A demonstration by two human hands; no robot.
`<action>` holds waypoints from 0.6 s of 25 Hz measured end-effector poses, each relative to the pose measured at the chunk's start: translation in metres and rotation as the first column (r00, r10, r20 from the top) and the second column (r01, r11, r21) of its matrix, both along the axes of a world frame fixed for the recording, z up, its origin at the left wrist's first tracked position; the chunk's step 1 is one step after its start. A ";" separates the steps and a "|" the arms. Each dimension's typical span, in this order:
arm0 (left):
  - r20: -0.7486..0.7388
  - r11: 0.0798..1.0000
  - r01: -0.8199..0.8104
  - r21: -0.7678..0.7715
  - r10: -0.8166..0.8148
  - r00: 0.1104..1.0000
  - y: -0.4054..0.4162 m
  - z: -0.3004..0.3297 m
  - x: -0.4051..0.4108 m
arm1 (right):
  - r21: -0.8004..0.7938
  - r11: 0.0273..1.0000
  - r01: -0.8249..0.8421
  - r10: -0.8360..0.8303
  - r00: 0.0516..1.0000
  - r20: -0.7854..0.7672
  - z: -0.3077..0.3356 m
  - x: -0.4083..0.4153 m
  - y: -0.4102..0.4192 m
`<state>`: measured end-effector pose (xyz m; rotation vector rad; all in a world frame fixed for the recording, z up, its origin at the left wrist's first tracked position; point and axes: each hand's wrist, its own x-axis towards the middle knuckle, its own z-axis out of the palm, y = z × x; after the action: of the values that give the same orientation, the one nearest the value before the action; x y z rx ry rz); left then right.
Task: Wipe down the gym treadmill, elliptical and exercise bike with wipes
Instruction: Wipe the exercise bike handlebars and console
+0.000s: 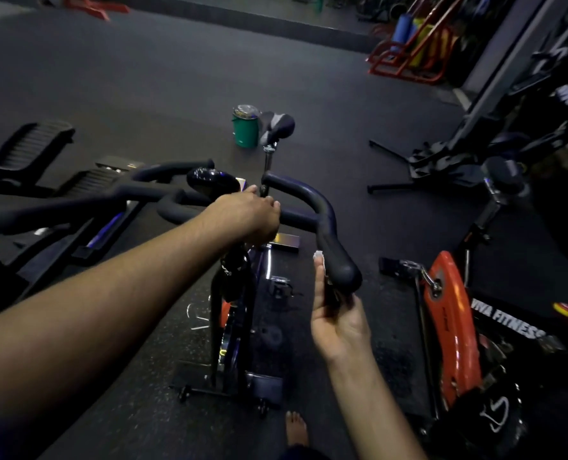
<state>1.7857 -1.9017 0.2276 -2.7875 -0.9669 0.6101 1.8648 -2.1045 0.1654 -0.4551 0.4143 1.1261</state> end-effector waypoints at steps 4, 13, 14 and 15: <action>0.003 0.999 -0.040 -0.027 0.040 0.999 0.001 -0.001 -0.002 | 0.047 0.999 -0.008 0.003 0.995 0.101 0.032 -0.029 -0.042; 0.011 0.995 -0.088 -0.056 0.089 0.996 -0.014 0.017 -0.006 | -0.125 0.979 0.161 -0.121 0.953 0.278 0.013 -0.018 0.000; 0.012 0.995 -0.082 -0.057 0.083 0.996 -0.015 0.017 -0.006 | -0.111 0.978 0.178 -0.141 0.949 0.284 0.007 -0.015 0.012; 0.015 0.995 -0.080 -0.060 0.081 0.997 -0.017 0.020 -0.007 | -0.102 0.976 0.191 -0.151 0.940 0.307 -0.002 -0.012 0.025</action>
<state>1.7787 -1.9188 0.2474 -2.8214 -1.0870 0.6367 1.8525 -2.0792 0.1634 -0.6810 0.2574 0.8468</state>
